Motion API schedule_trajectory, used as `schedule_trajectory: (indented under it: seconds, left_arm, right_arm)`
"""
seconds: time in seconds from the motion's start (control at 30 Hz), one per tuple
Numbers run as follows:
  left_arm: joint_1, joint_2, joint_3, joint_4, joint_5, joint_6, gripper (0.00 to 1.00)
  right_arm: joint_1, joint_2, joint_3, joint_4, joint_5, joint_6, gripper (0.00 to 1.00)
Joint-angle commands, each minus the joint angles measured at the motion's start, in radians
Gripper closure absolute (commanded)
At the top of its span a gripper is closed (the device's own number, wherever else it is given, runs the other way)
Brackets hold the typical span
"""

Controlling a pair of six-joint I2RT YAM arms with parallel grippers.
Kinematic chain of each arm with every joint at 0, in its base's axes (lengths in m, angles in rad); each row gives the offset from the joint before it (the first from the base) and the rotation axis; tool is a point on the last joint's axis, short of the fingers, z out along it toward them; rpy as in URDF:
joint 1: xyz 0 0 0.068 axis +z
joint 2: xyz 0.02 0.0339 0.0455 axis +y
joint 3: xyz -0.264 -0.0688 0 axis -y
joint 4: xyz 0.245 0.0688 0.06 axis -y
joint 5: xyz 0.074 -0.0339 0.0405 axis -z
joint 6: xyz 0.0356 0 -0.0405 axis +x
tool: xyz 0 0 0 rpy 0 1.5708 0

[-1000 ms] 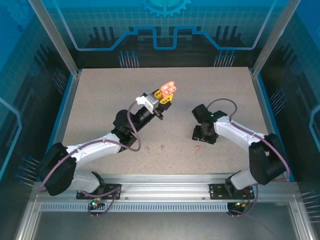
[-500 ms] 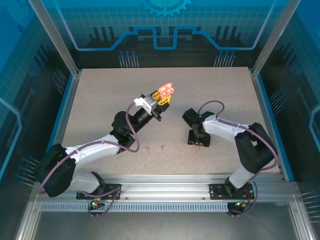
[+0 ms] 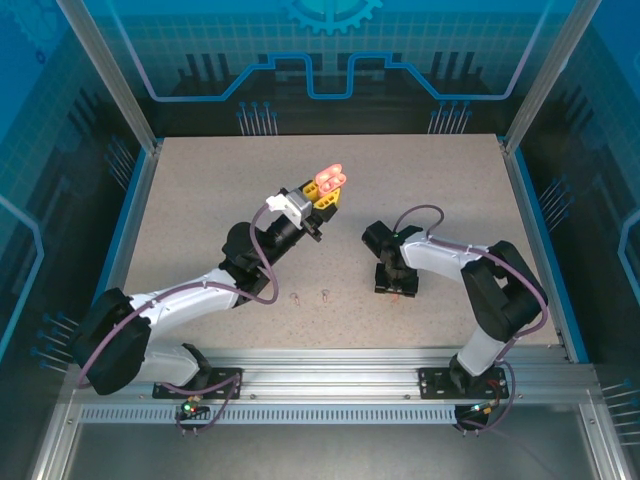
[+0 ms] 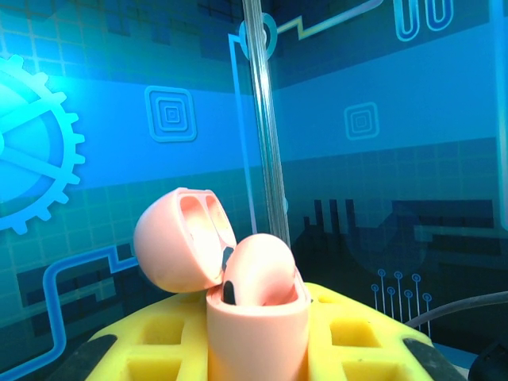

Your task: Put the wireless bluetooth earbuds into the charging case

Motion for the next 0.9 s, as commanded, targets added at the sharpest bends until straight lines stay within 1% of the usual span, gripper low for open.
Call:
schedule_trajectory:
  seconds: [0.0, 0.23, 0.47, 0.63, 0.87]
  left_arm:
    - [0.005, -0.026, -0.013, 0.053, -0.008, -0.021, 1.0]
    - [0.006, -0.026, -0.009, 0.048, -0.007, -0.024, 1.0]
    - [0.006, -0.025, -0.007, 0.044, -0.004, -0.027, 1.0]
    - [0.006, -0.023, -0.003, 0.041, -0.002, -0.027, 1.0]
    - [0.007, -0.022, -0.001, 0.039, 0.001, -0.031, 1.0]
  right_arm:
    - [0.012, -0.016, -0.036, -0.013, 0.012, 0.024, 0.51]
    - [0.008, -0.027, -0.056, 0.0, 0.008, 0.023, 0.56]
    - [-0.001, -0.058, -0.067, -0.001, 0.01, 0.023, 0.57]
    - [-0.016, -0.09, -0.109, -0.002, 0.012, 0.024, 0.58]
    - [-0.029, -0.084, -0.115, 0.015, 0.007, 0.014, 0.59]
